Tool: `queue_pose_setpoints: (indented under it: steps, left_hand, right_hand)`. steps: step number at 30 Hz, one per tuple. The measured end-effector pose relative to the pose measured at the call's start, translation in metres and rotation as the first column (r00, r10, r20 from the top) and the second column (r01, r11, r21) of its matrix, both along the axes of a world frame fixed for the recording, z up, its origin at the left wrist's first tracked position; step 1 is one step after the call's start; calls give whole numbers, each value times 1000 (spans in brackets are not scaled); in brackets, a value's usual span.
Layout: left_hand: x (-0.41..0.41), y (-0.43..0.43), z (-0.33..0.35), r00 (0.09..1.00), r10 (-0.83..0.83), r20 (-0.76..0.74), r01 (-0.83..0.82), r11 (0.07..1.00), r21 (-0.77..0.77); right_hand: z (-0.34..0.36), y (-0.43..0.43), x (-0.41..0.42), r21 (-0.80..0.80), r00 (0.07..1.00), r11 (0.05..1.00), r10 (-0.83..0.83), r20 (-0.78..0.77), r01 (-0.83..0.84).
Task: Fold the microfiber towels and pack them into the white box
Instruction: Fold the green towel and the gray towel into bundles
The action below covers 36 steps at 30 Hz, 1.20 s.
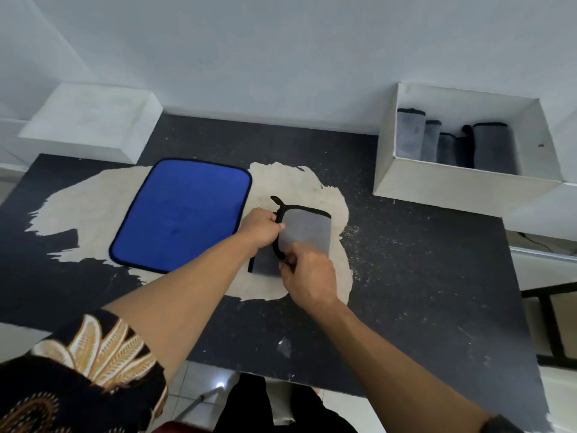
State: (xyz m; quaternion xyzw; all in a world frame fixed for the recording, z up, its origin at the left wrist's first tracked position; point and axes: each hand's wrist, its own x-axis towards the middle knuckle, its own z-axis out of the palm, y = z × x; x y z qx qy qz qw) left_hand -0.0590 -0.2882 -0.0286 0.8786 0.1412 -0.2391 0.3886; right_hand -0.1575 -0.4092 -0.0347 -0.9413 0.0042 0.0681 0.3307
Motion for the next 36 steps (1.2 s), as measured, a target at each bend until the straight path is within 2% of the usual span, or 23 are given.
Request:
queue_pose_setpoints:
  steps: [15, 24, 29, 31, 34, 36]
  left_hand:
    - [5, 38, -23, 1000, 3, -13, -3, 1000, -23]
    - [2, 47, -33, 998, -31, -50, 30, 999, -25]
    - [1, 43, -29, 993, -119, -20, 120, 990, 68]
    - [-2, 41, -27, 984, -169, -61, 176, 975, 136]
    - [-4, 40, -26, 966, -217, -142, 244, 945, 217]
    - [-5, 40, -27, 973, -173, -153, 200, 963, 181]
  right_hand:
    - [-27, 41, 14, -102, 990, 985, 132, -47, -136]
    - [-38, 39, 13, -161, 955, 944, 273, -119, -290]
    - [-39, 35, 14, -188, 930, 914, 332, -159, -359]
    - [-37, 33, 13, -191, 921, 903, 361, -149, -384]
    - [-31, 27, 9, -194, 952, 933, 303, -40, -304]
    - [-26, 19, 8, -225, 979, 957, 200, 44, -185]
